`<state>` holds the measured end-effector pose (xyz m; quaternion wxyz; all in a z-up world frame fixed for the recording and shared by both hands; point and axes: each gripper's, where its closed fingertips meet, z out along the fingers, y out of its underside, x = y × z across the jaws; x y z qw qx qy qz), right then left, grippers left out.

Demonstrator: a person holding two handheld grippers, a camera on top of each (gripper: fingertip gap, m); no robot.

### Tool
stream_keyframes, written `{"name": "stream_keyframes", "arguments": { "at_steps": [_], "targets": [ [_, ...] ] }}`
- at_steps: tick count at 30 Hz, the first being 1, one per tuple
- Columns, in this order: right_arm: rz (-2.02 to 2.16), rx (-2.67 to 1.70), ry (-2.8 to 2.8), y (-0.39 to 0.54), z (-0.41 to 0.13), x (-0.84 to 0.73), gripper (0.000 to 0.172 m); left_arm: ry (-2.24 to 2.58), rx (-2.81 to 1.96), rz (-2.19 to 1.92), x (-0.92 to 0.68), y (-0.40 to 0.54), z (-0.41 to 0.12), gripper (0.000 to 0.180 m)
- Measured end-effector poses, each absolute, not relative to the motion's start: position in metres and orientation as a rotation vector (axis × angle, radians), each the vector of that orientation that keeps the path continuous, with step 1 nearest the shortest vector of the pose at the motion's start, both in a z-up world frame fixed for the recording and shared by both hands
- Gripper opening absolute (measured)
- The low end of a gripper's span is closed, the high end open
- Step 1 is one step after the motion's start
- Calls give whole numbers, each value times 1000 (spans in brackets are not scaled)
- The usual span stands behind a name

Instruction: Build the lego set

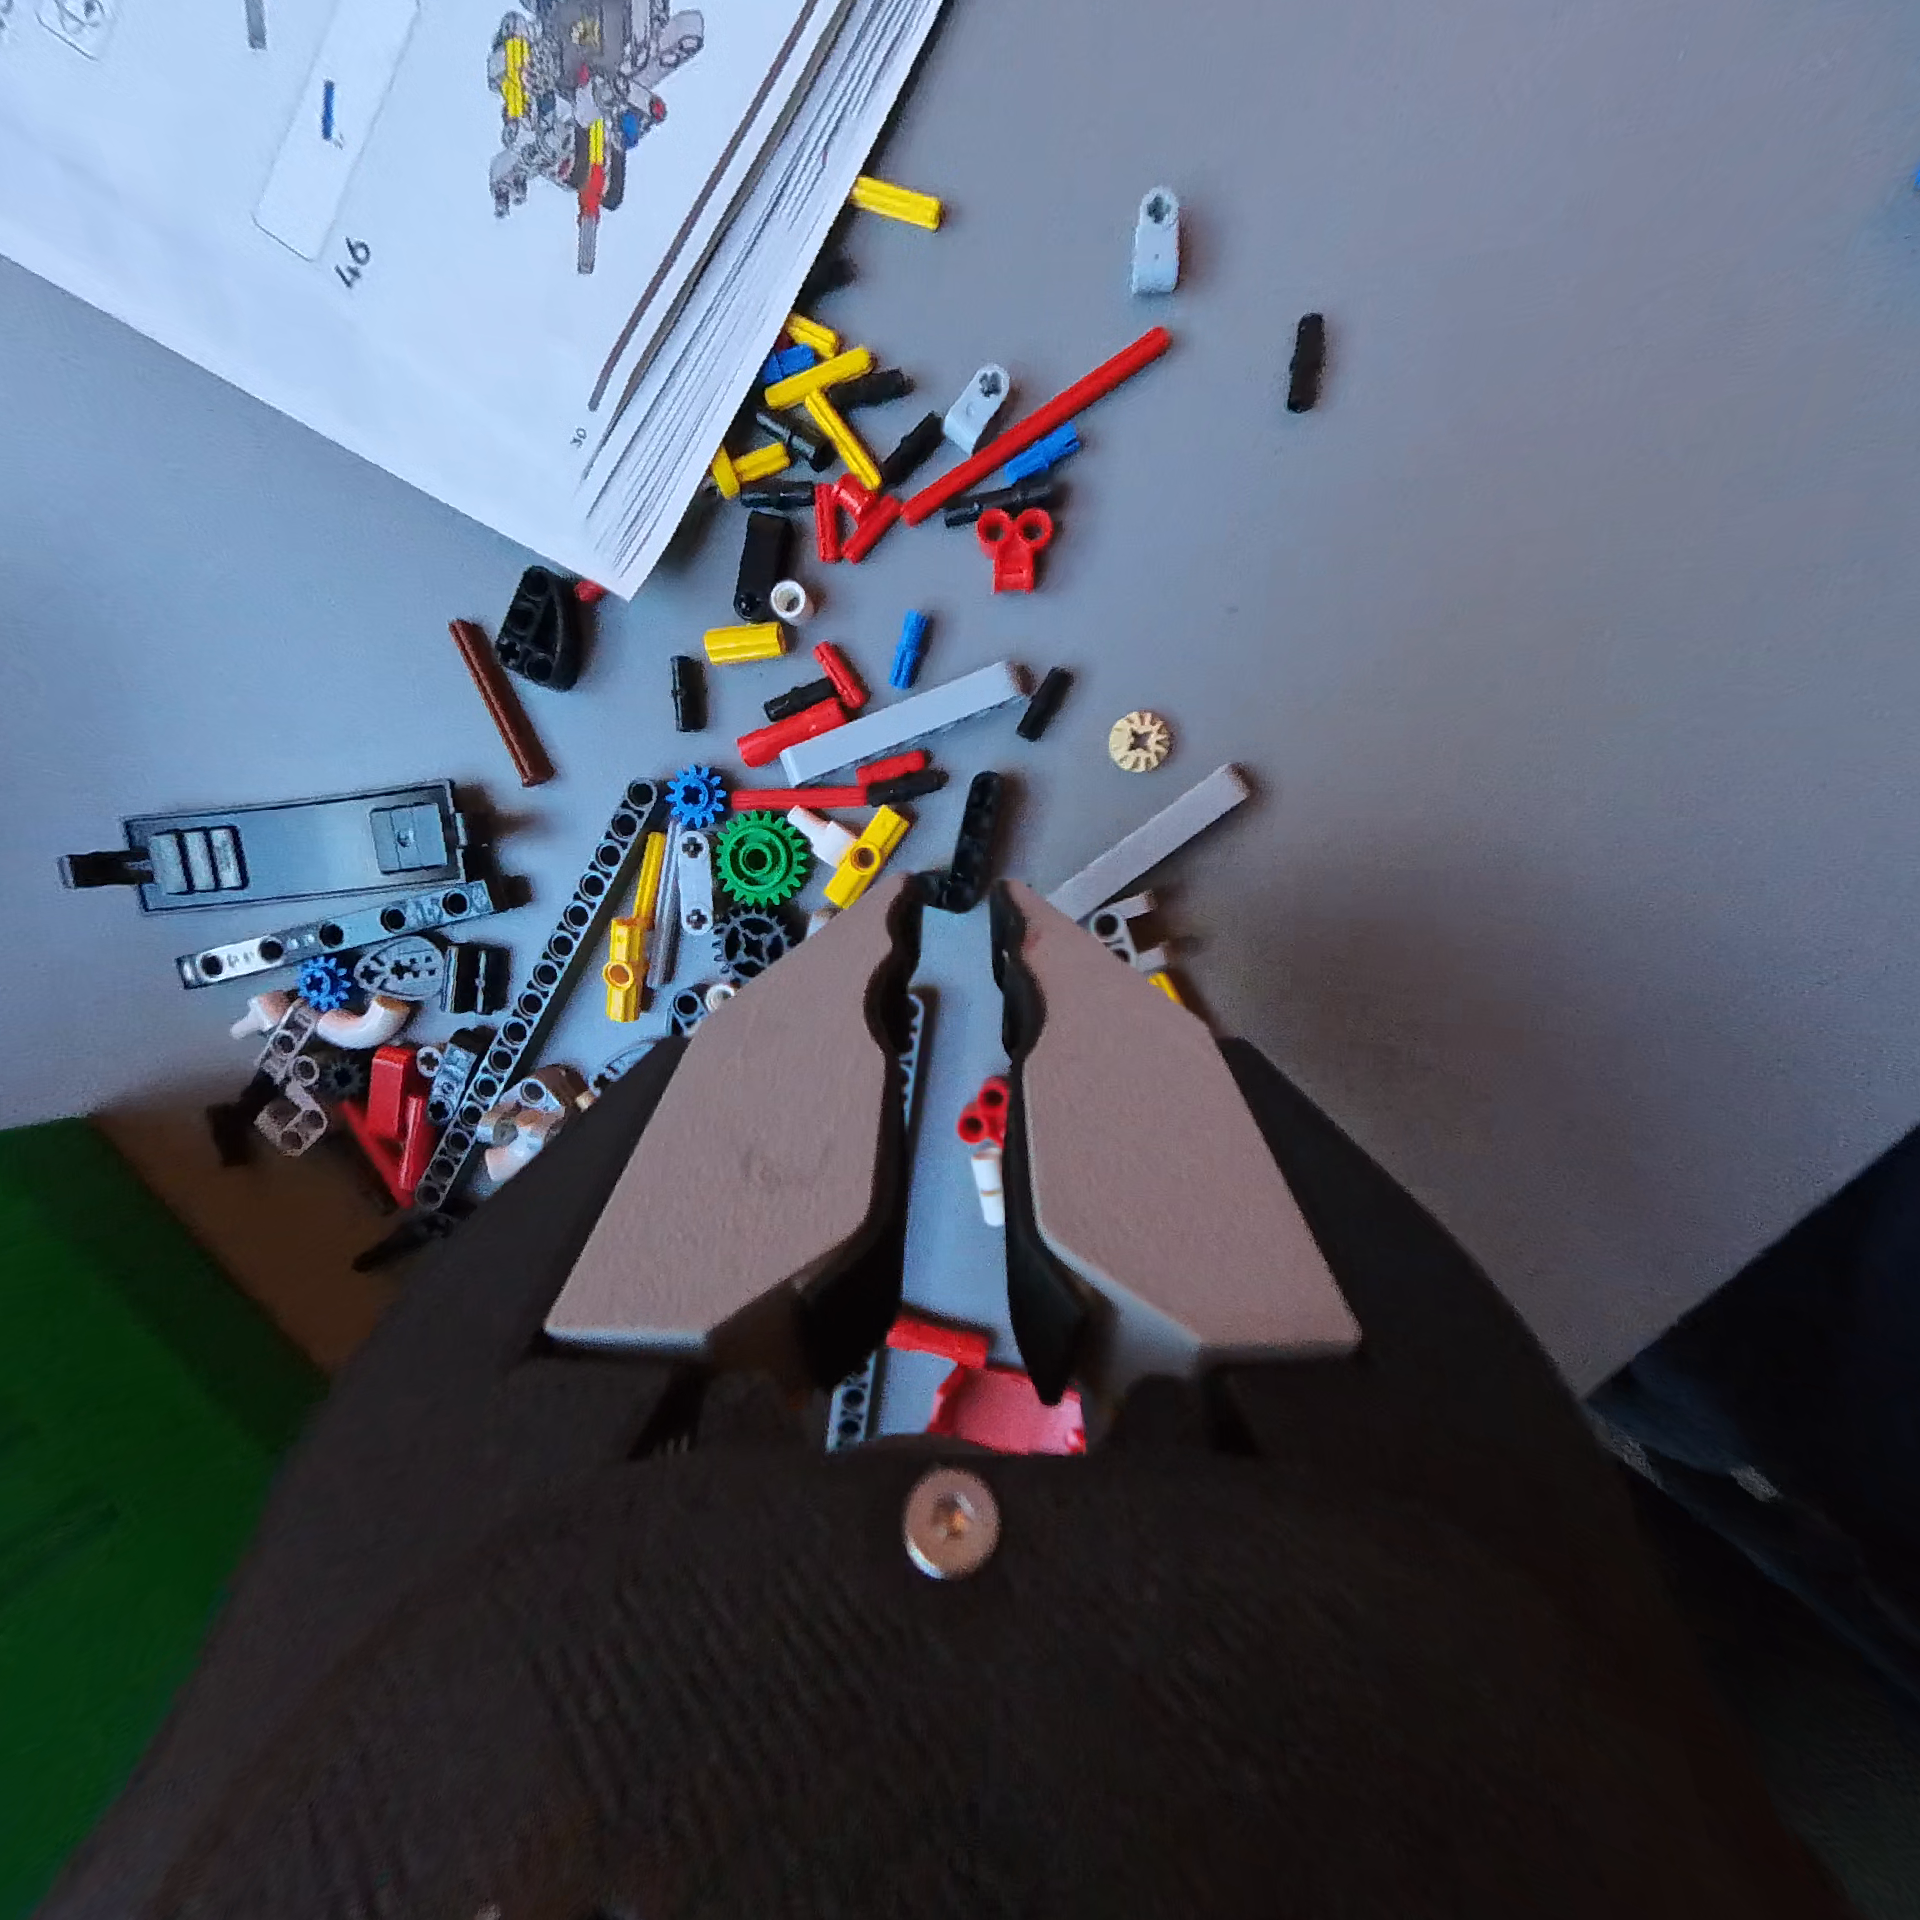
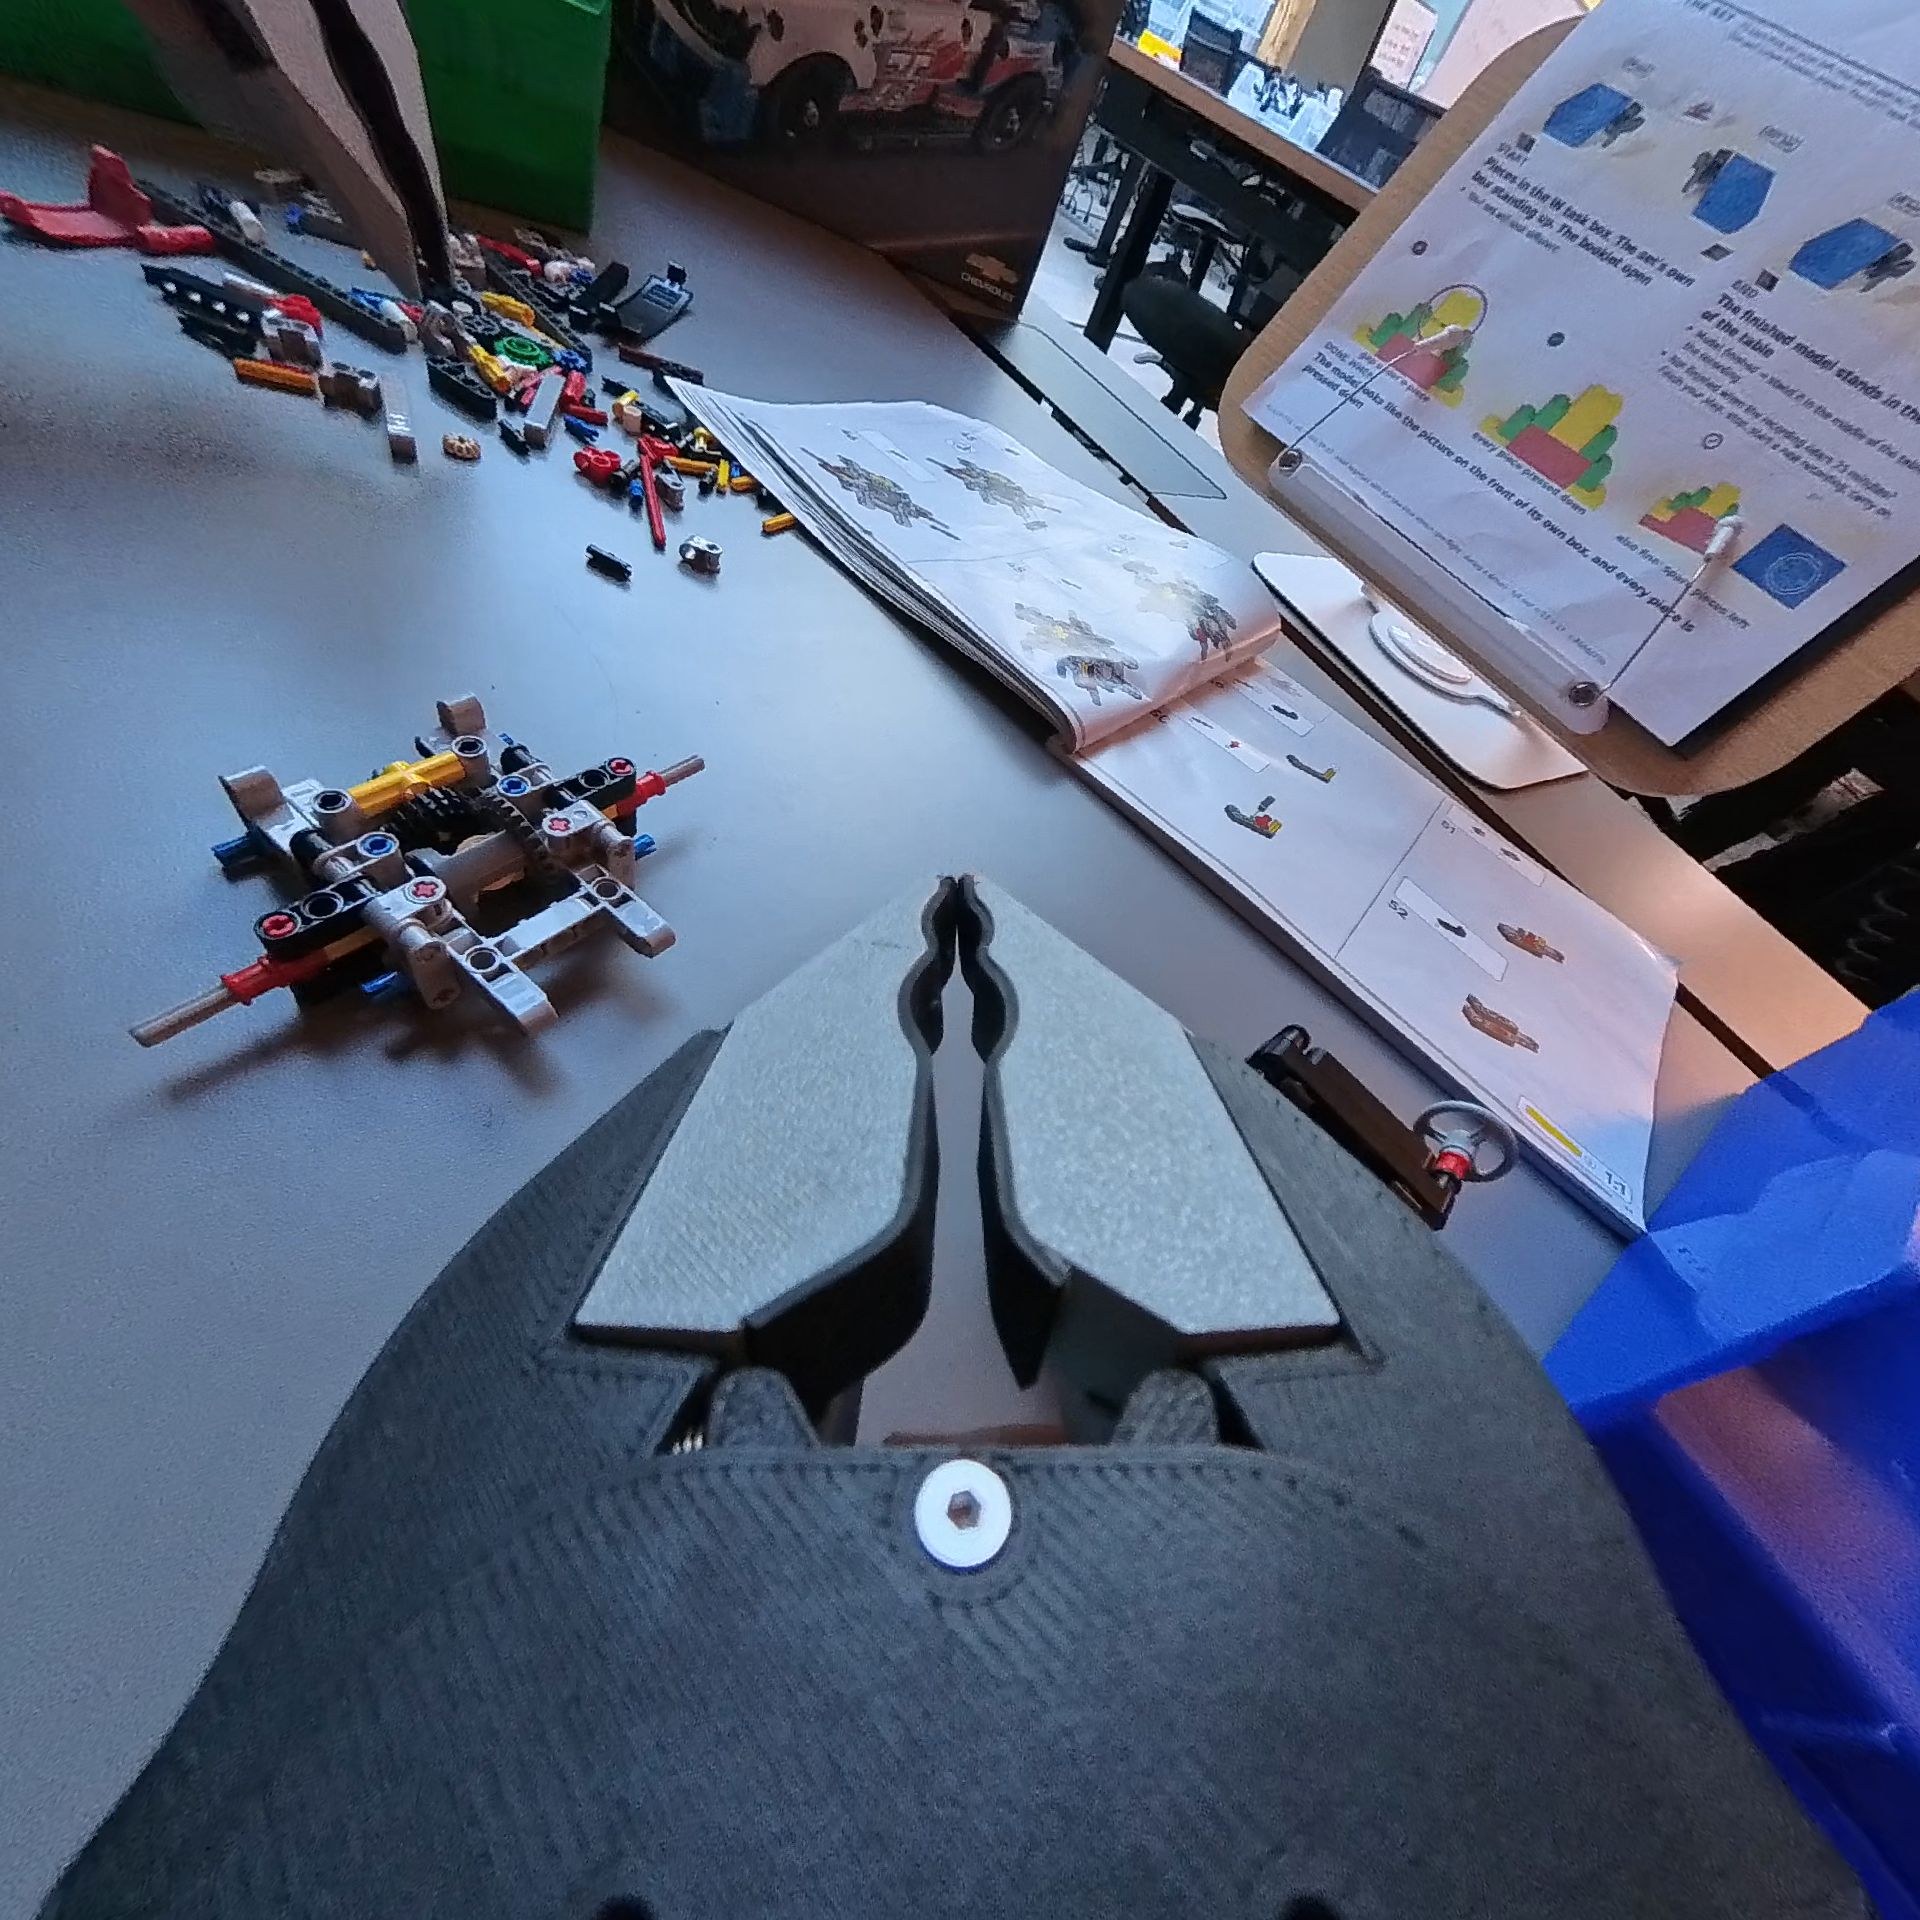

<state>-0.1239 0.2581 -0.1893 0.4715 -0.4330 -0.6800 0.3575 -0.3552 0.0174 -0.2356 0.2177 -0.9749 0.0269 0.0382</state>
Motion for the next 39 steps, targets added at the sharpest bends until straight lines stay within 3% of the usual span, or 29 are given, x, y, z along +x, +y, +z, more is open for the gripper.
{"name": "stream_keyframes", "arguments": {
  "at_steps": [12, 17, 24, 39],
  "targets": [
    [883, -1068, -1658, 260, -189, -123, 0, 148, -2754, 64, -345, 35, -262, 5],
    [887, -1067, -1663, 258, -189, -124, 0, 276, -2614, -100, -282, 72, -232, 5],
    [882, -1074, -1661, 260, -190, -123, 0, 489, -2634, -199, -197, 109, -259, 5],
    [891, -1064, -1664, 258, -189, -122, 0, 238, -2465, -164, -215, 103, -242, 19]
  ]
}}
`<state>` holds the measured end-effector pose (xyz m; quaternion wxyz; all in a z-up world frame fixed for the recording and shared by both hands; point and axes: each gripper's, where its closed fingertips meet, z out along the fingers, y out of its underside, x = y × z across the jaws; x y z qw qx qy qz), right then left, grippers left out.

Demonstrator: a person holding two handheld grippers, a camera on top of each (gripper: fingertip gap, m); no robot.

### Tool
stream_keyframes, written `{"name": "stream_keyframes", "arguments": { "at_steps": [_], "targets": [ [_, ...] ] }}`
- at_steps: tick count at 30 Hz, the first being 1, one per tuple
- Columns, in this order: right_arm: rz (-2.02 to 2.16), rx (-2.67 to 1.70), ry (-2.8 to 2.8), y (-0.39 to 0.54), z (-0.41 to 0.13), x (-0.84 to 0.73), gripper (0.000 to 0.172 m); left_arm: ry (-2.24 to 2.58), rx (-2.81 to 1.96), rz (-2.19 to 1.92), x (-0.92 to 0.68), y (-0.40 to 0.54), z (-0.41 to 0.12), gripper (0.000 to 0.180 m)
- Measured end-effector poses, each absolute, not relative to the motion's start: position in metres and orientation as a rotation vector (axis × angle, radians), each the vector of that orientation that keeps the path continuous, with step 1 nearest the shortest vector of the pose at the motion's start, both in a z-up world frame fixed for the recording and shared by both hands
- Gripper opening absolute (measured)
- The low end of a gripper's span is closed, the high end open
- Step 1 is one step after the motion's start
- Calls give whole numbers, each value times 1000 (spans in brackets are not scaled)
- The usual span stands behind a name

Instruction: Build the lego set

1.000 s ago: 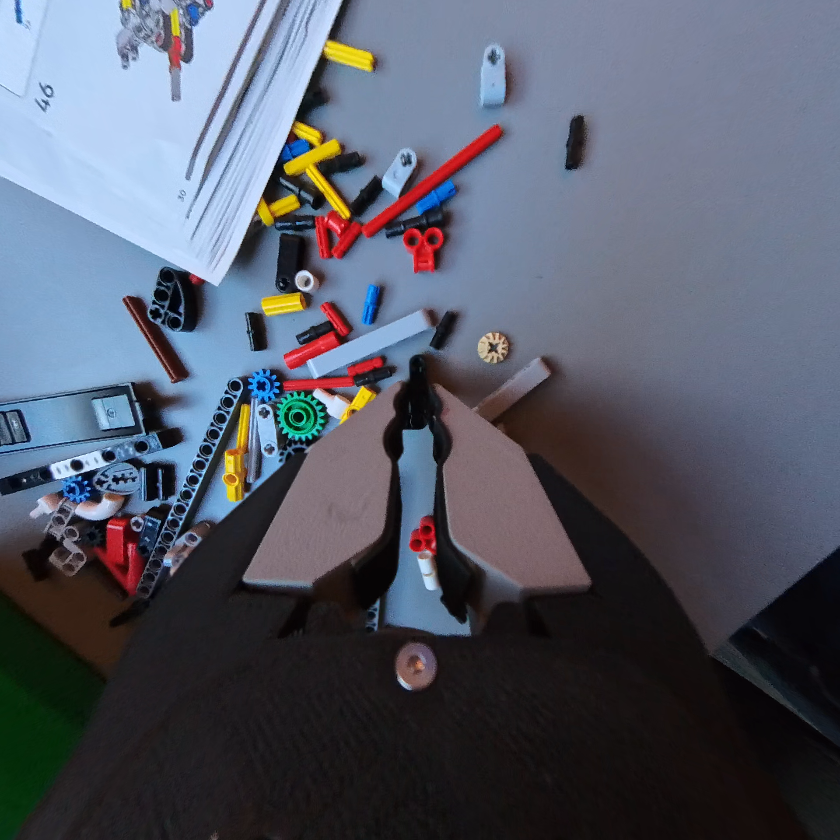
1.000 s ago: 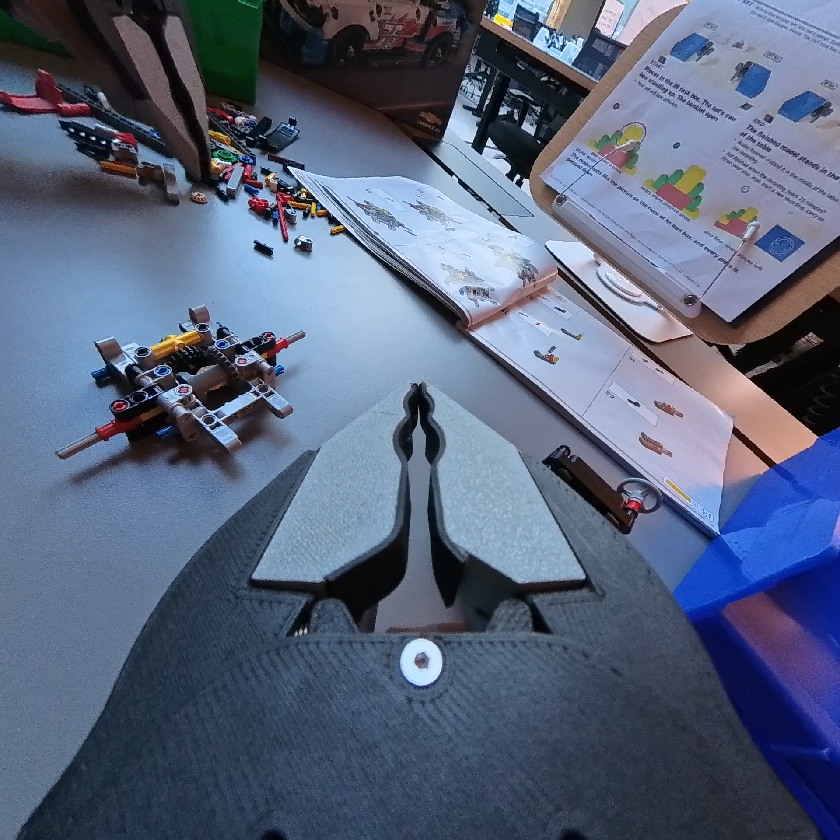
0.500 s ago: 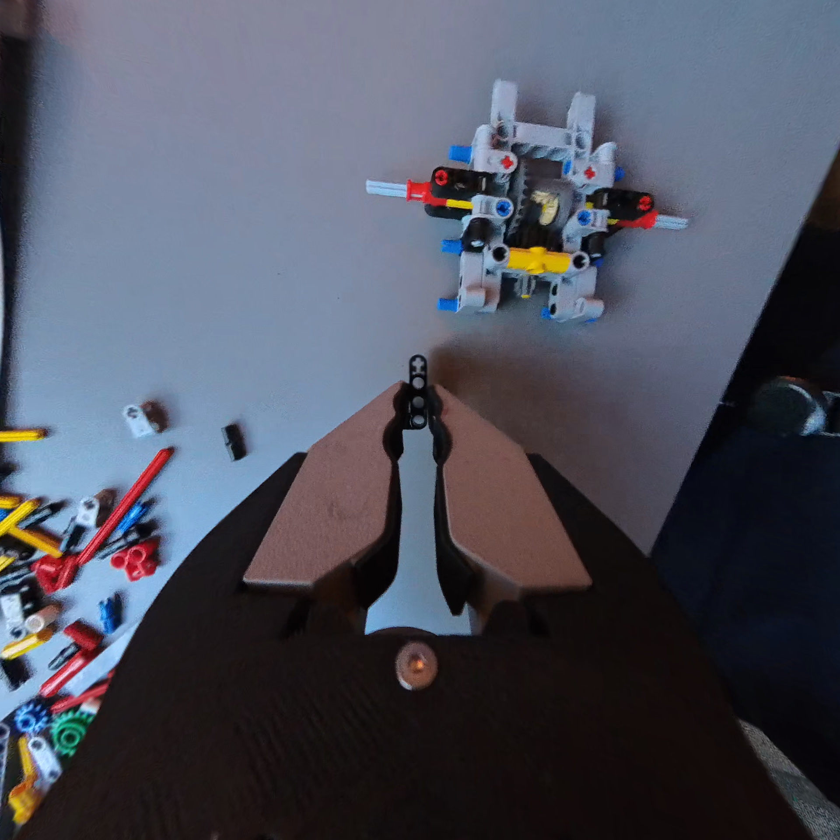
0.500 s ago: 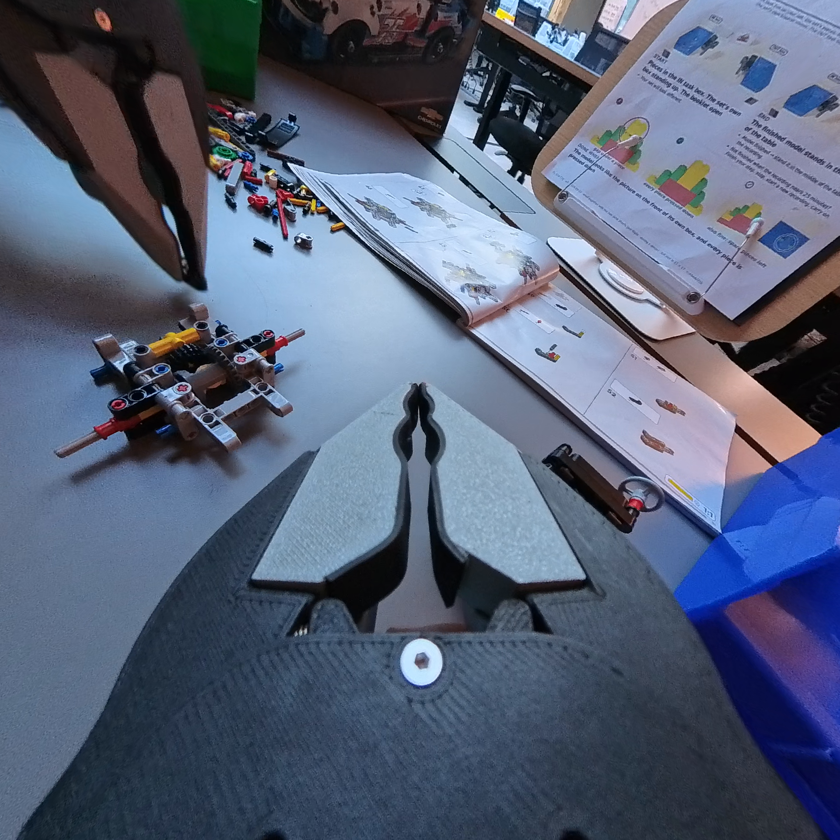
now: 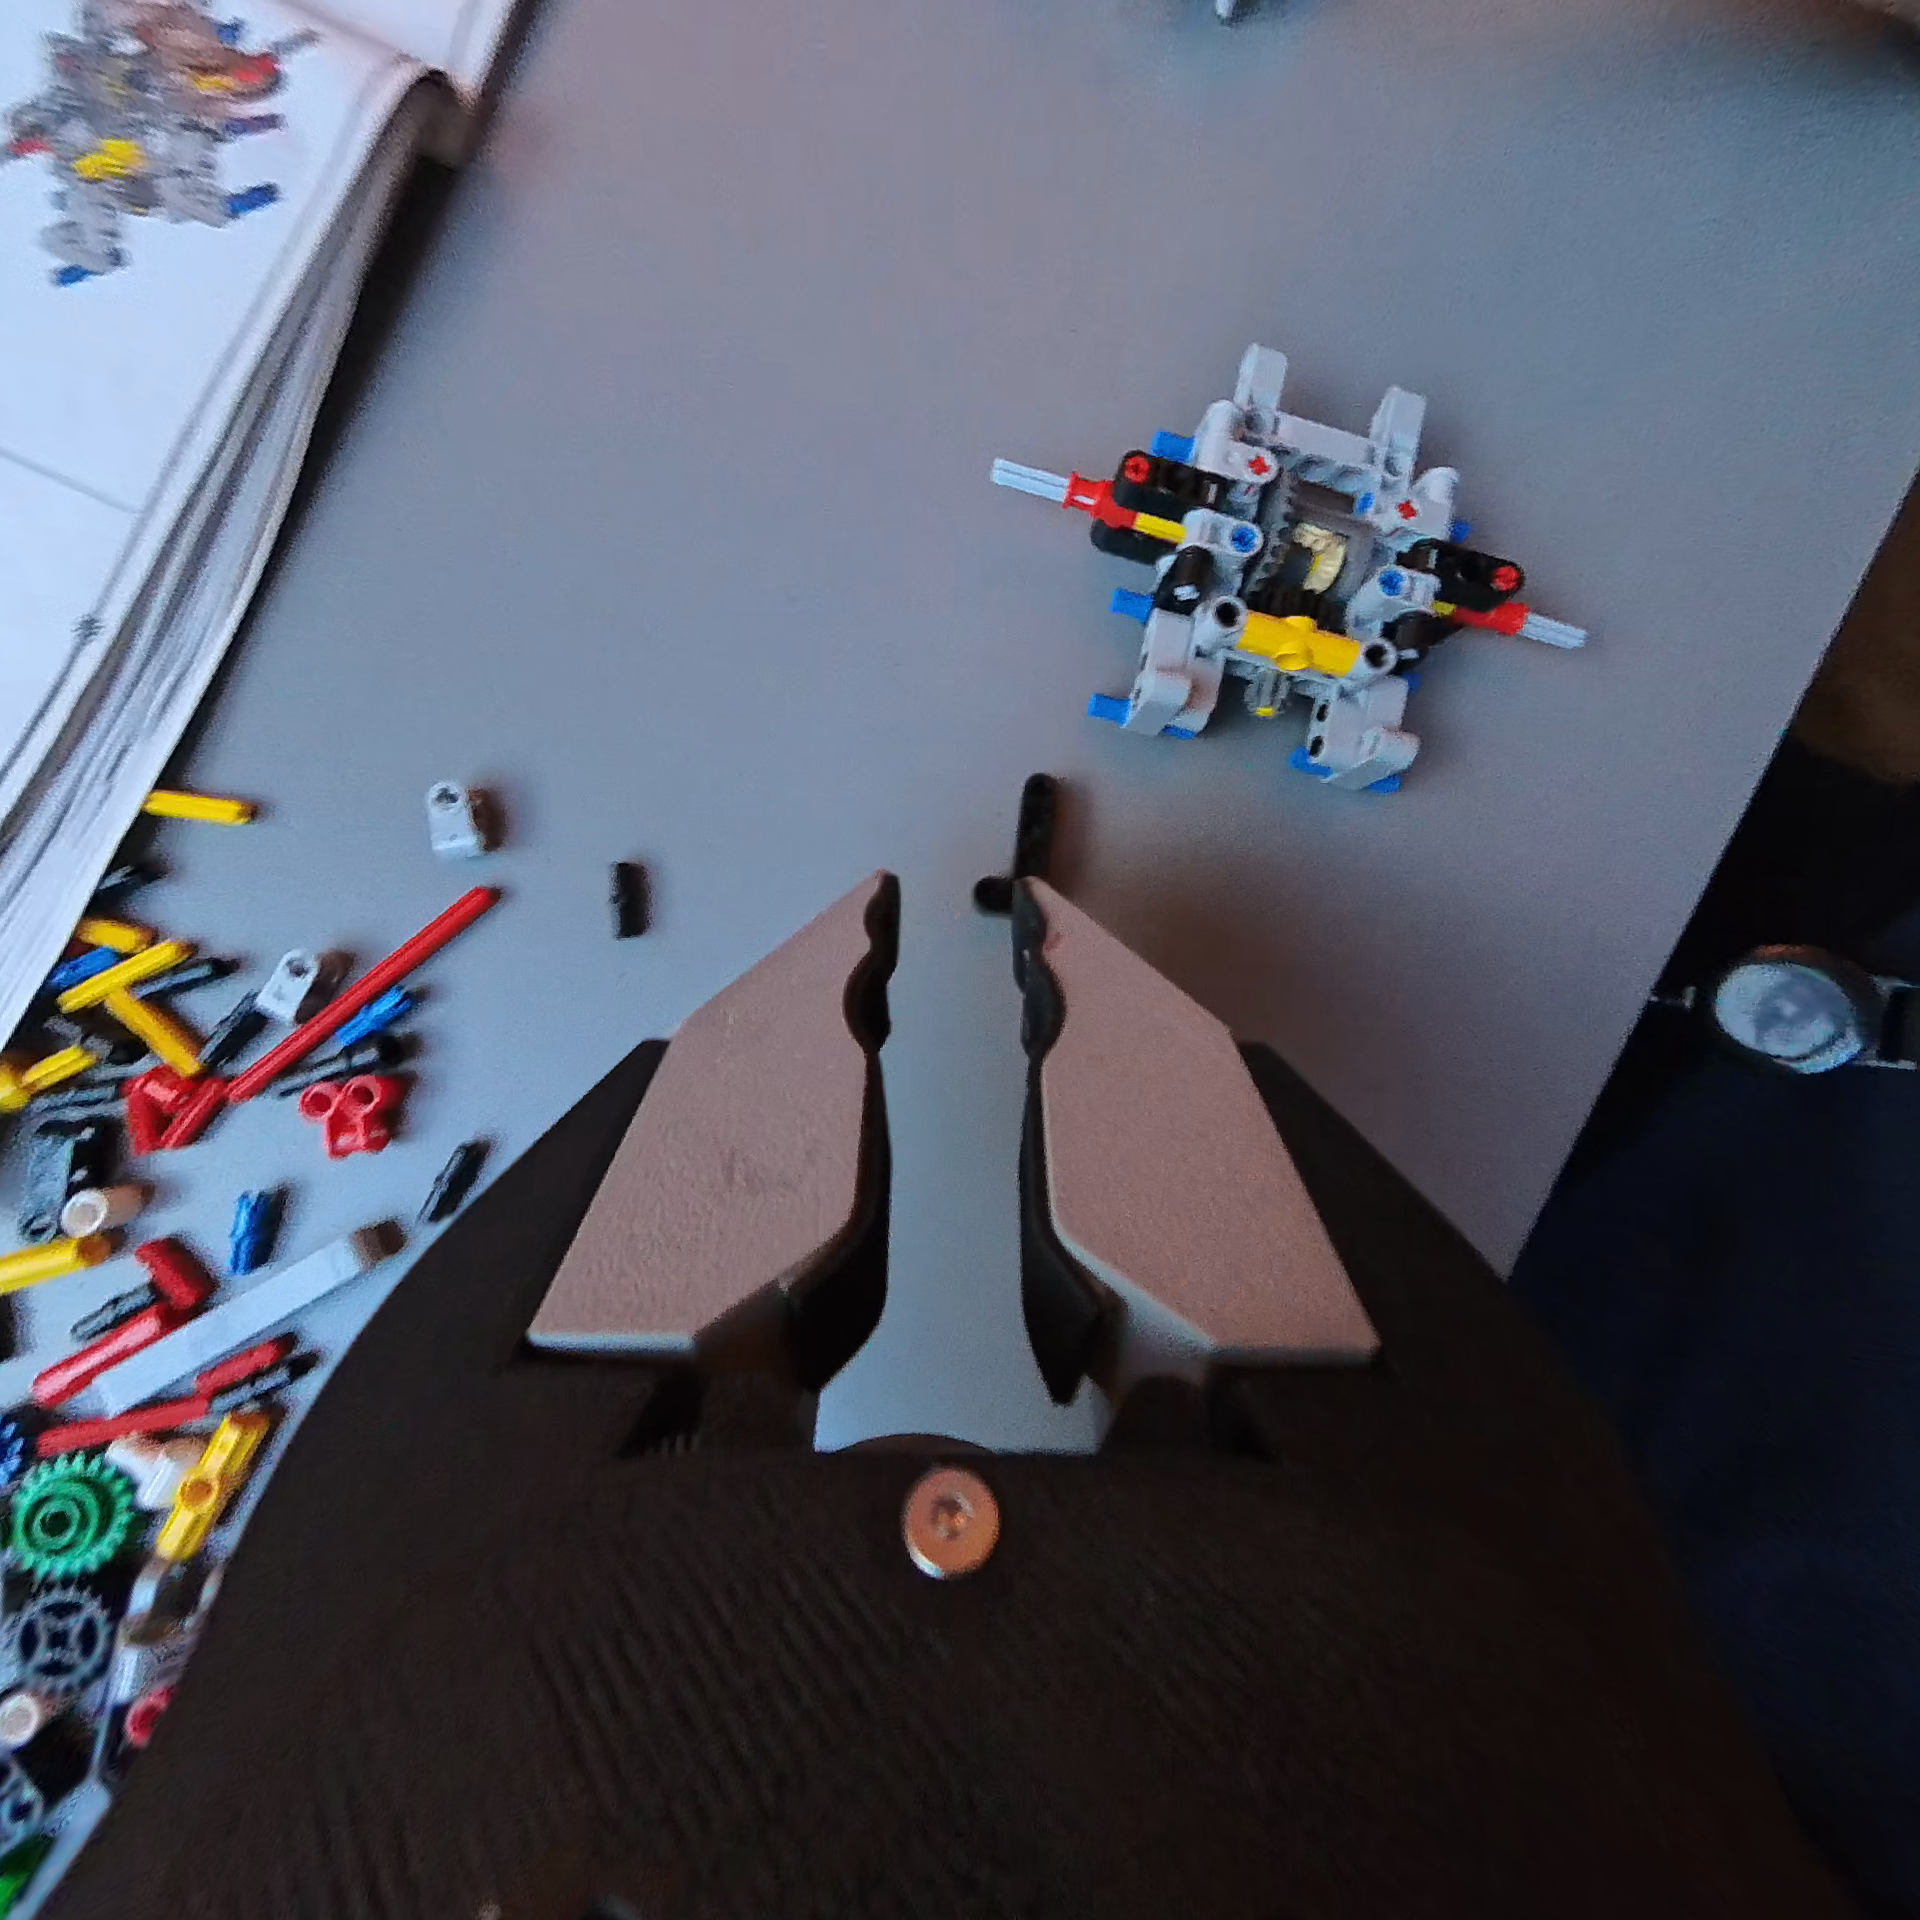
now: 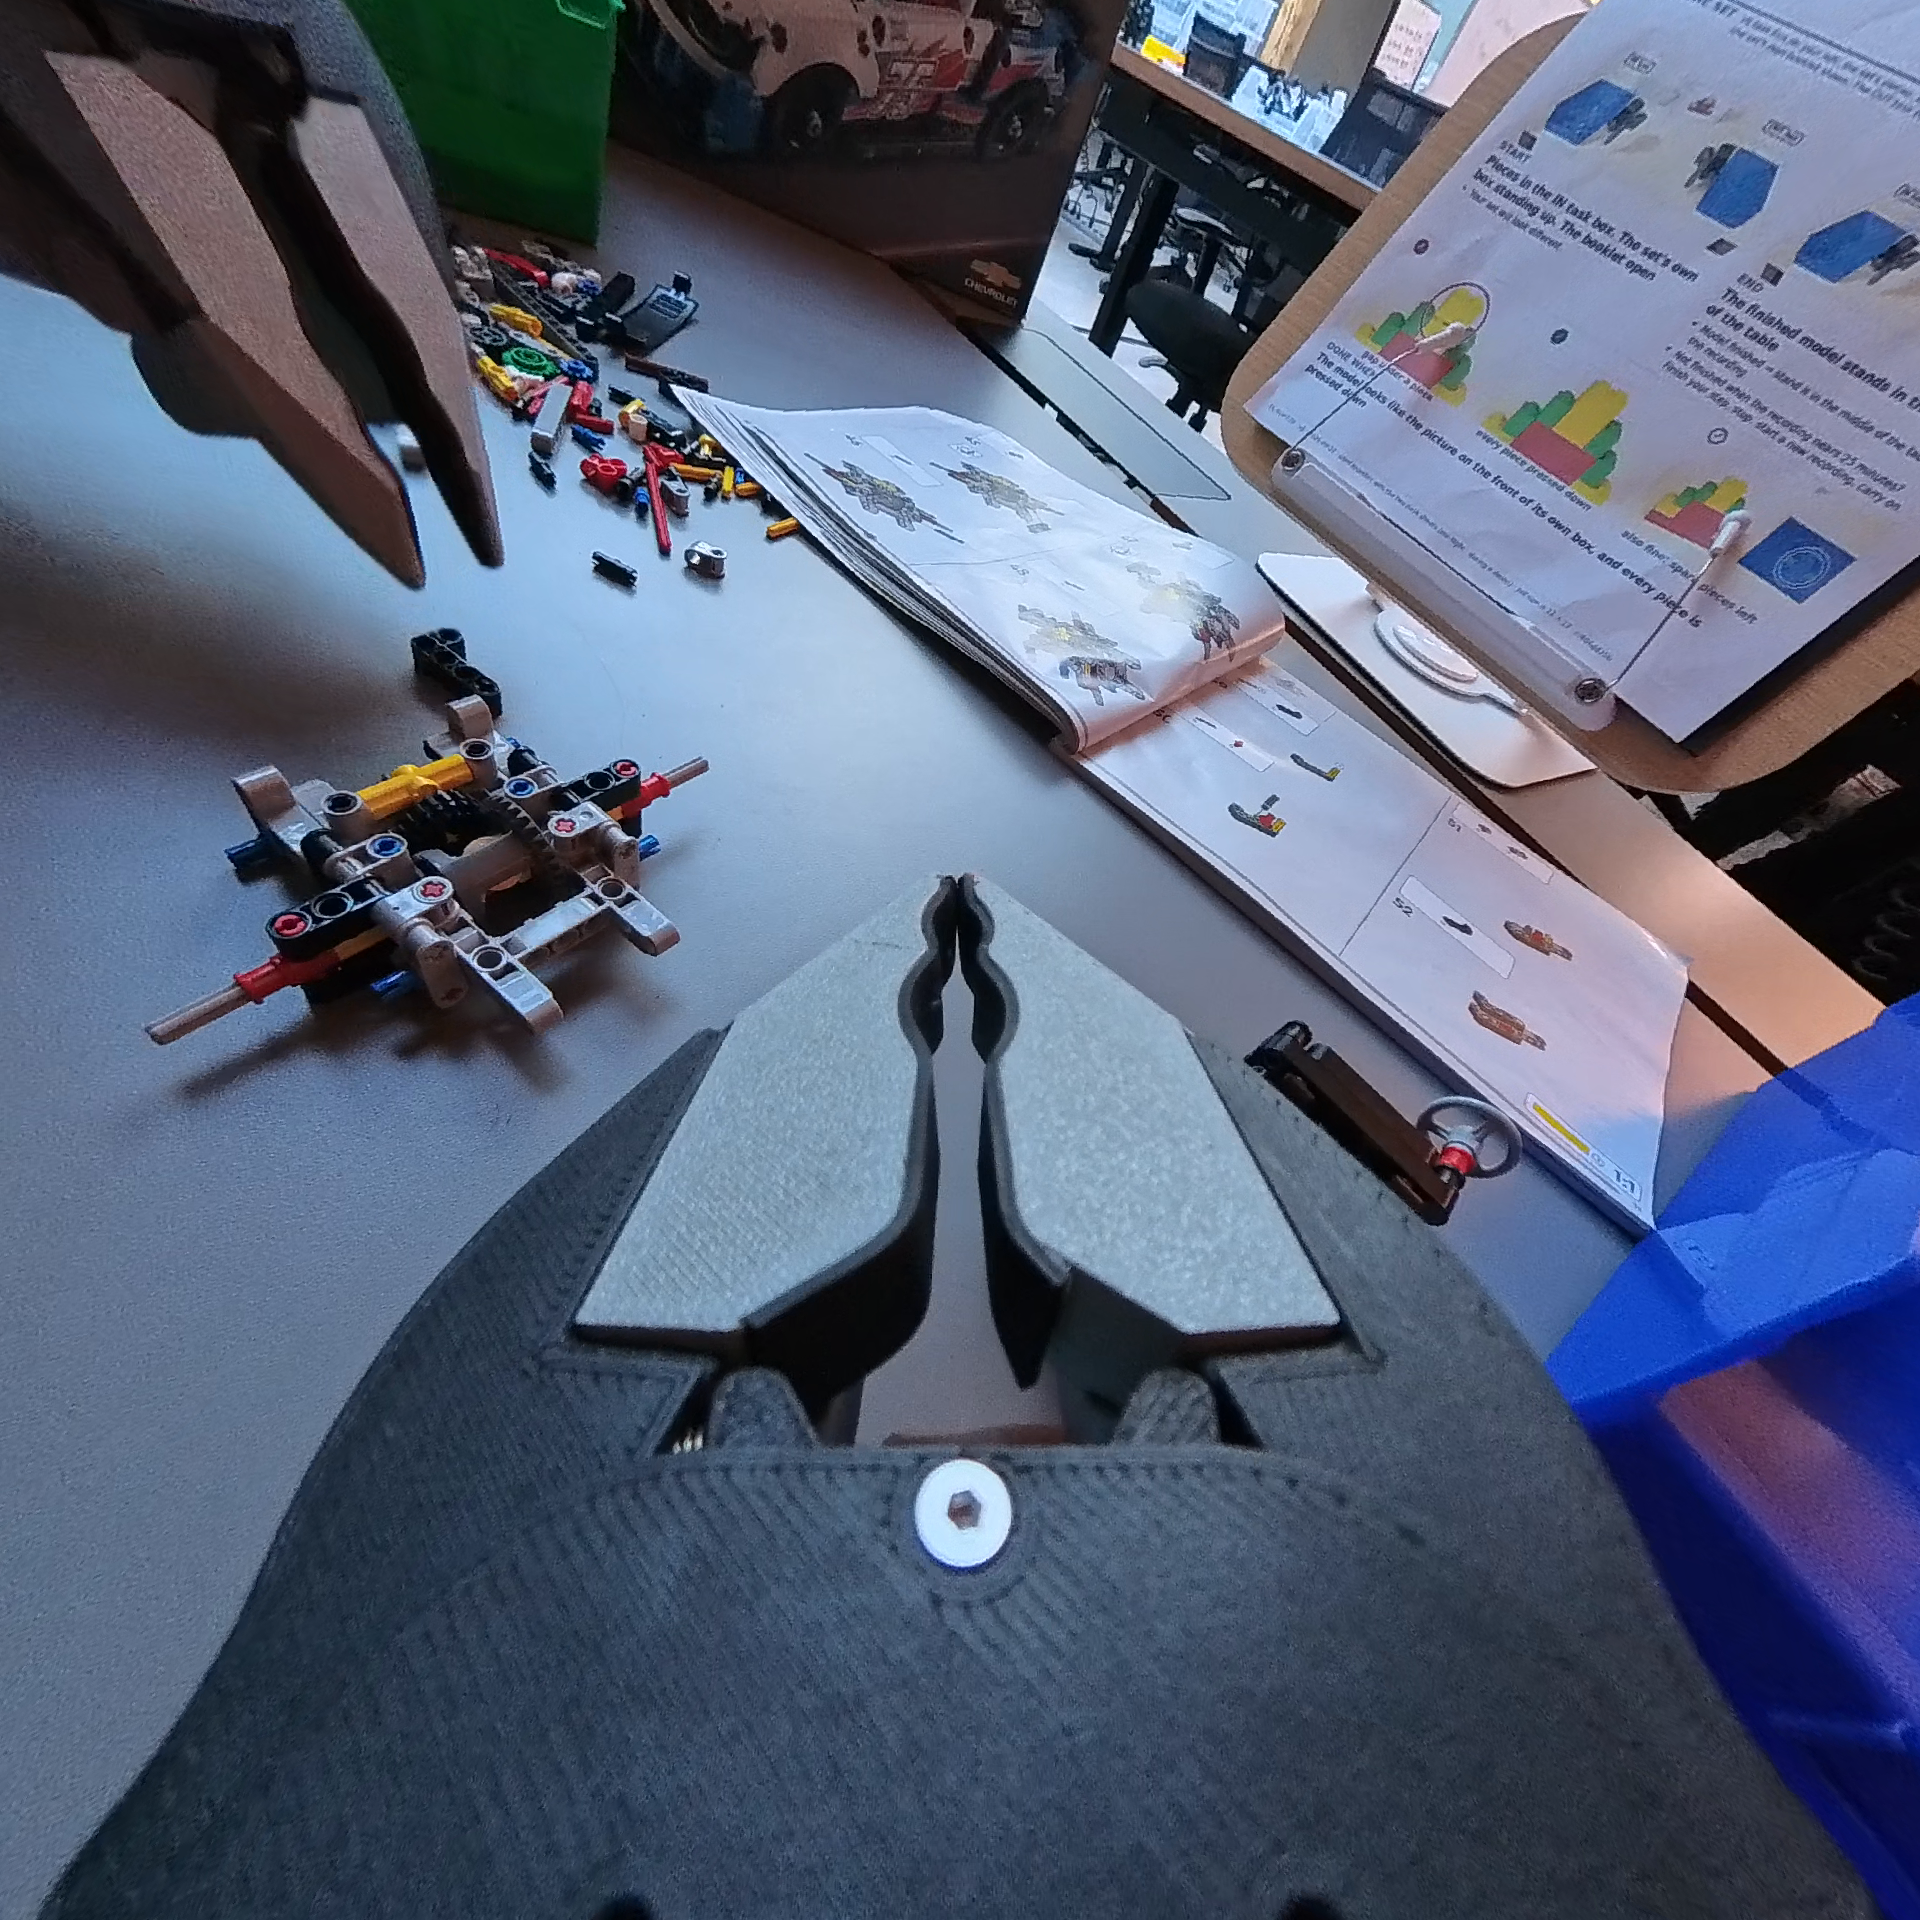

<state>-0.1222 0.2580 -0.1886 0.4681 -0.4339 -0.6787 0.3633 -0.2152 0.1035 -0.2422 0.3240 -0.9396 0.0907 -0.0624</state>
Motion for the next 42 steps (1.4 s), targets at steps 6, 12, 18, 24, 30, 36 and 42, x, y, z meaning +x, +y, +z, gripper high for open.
{"name": "stream_keyframes", "arguments": {
  "at_steps": [6, 12, 18, 24, 30, 36, 42],
  "targets": [
    [884, -1081, -1675, 259, -193, -125, 0, 63, -2415, -110, -258, 96, -234, 19],
    [869, -1092, -1683, 260, -196, -127, 0, -46, -2490, 1, -323, 113, -234, 19],
    [867, -1099, -1673, 263, -196, -126, 0, -124, -2571, -8, -352, 141, -246, 21],
    [882, -1073, -1678, 258, -192, -124, 0, -169, -2622, 15, -362, 154, -256, 23],
    [880, -1044, -1687, 254, -190, -123, 0, -197, -2661, 48, -369, 156, -264, 20],
    [890, -1033, -1684, 253, -187, -121, 0, -159, -2677, 64, -361, 150, -265, 6],
    [892, -1027, -1685, 252, -187, -121, 0, -55, -2687, 32, -338, 139, -267, 1]
  ]
}}
